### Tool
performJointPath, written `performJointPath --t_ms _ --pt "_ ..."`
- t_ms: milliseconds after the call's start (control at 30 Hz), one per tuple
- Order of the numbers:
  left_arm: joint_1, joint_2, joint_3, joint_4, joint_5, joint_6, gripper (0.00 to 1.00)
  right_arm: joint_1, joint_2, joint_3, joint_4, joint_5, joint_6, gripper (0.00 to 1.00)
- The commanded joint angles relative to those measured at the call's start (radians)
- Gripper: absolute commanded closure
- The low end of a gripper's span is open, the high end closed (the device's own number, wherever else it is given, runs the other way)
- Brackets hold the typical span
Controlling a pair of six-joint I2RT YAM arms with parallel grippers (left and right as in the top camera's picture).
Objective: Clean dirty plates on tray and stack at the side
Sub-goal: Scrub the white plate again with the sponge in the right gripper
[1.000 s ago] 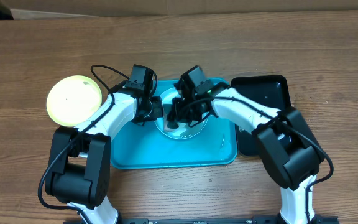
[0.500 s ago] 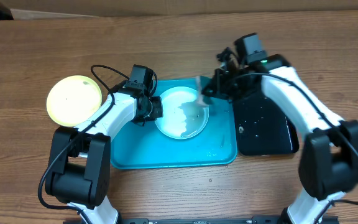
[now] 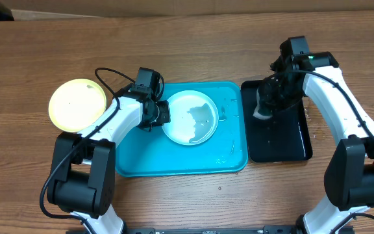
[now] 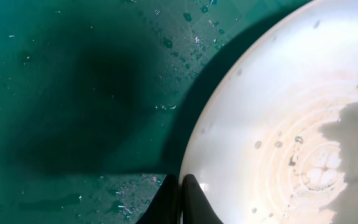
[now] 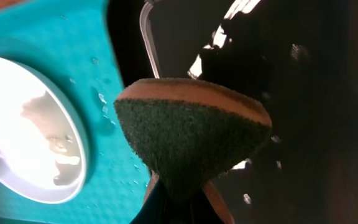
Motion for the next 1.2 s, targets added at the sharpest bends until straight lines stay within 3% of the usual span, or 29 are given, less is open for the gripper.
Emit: performJointPath --t_ms 0,133,333,800,1167 --pt "-0.005 -0.004 -0.018 -0.001 0.012 -0.010 0.96 0.007 -0.020 -0.003 0.049 -0.193 -0.018 0.96" --pt "-0.005 -0.004 -0.018 -0.001 0.012 -0.010 0.96 0.046 -0.020 -0.009 0.149 -0.425 -0.037 0.96" --pt "-0.005 -0.004 -0.018 -0.001 0.012 -0.010 0.96 0.206 -0.017 -0.032 0.280 -0.406 -0.036 0.96" --pt "-0.005 -0.004 -0.018 -0.001 0.012 -0.010 0.96 0.560 0.002 -0.101 0.441 0.344 0.011 0.96" --pt "-0.005 -0.004 -0.018 -0.001 0.012 -0.010 0.96 0.599 0.002 -0.222 0.570 0.496 0.098 0.96"
